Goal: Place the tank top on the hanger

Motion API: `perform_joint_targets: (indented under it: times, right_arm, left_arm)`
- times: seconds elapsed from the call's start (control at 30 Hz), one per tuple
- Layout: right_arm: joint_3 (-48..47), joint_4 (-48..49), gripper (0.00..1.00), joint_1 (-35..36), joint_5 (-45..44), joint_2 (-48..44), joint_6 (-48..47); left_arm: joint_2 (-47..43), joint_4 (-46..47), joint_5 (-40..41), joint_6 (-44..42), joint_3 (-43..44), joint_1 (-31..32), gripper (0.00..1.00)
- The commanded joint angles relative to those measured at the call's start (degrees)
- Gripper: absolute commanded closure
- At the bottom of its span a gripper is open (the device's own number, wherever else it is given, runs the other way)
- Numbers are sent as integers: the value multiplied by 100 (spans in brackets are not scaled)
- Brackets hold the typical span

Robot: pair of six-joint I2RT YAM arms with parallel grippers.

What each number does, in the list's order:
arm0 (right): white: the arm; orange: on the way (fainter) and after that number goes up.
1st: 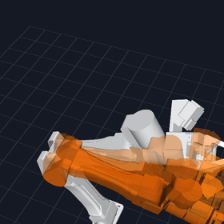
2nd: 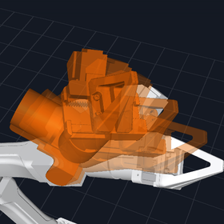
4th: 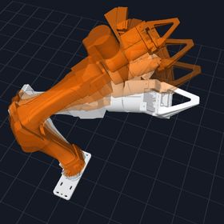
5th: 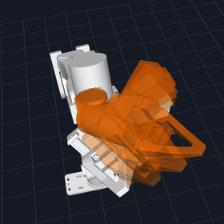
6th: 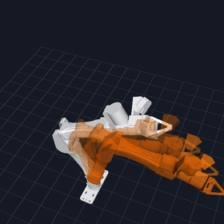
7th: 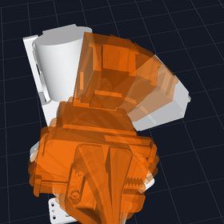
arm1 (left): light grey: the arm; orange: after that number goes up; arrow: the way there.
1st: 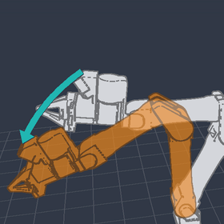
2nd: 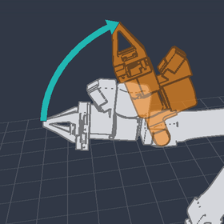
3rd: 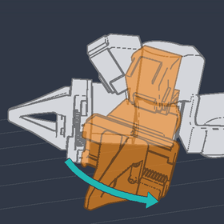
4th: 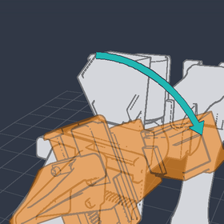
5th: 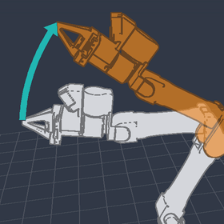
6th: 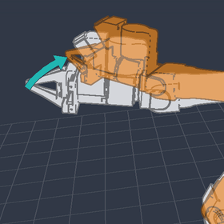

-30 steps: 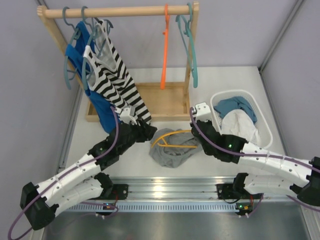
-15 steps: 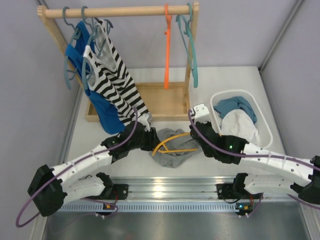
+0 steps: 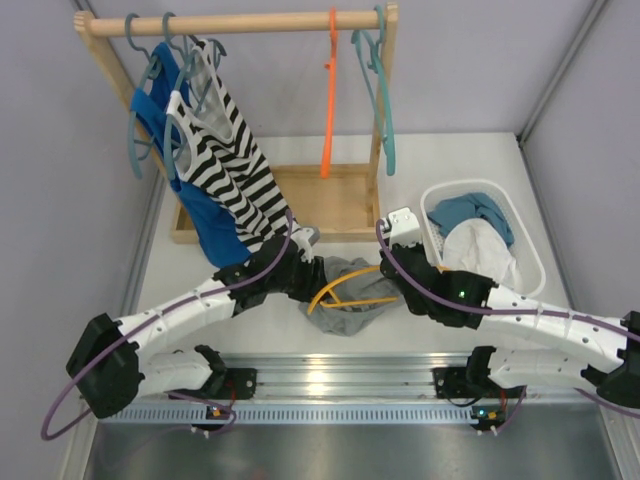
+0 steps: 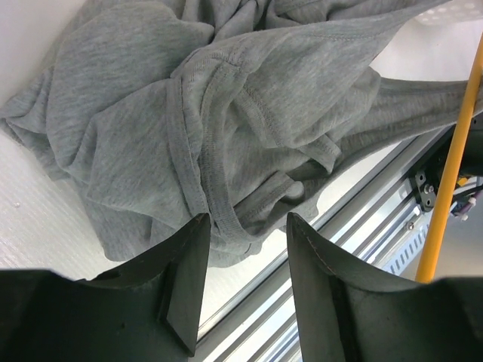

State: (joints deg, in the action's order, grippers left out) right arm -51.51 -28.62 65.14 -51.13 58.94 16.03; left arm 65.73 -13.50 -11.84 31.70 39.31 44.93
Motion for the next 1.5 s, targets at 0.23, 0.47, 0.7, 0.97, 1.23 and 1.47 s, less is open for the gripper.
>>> perform_joint_targets:
  times: [0.23, 0.47, 0.7, 0.97, 1.23, 1.47]
  right_arm:
    - [-351, 208, 100, 139, -230, -14, 40]
    - [-378, 199, 100, 174, -309, 56, 49]
    - [-395, 173, 100, 192, -432, 153, 23]
    - [-351, 147, 100, 192, -827, 285, -39]
    - [-395, 32, 100, 200, -1171, 513, -12]
    - [-500, -196, 100, 200, -1662, 855, 102]
  left_arm:
    - [378, -223, 23, -244, 314, 112, 51]
    - [563, -136, 322, -235, 340, 280, 52]
    - [599, -170, 902, -138, 358, 341, 69]
    - [230, -364, 1131, -6, 270, 341, 100]
    - [-306, -601, 1482, 134, 68, 333, 100]
    - [-763, -953, 1623, 222, -37, 333, 100]
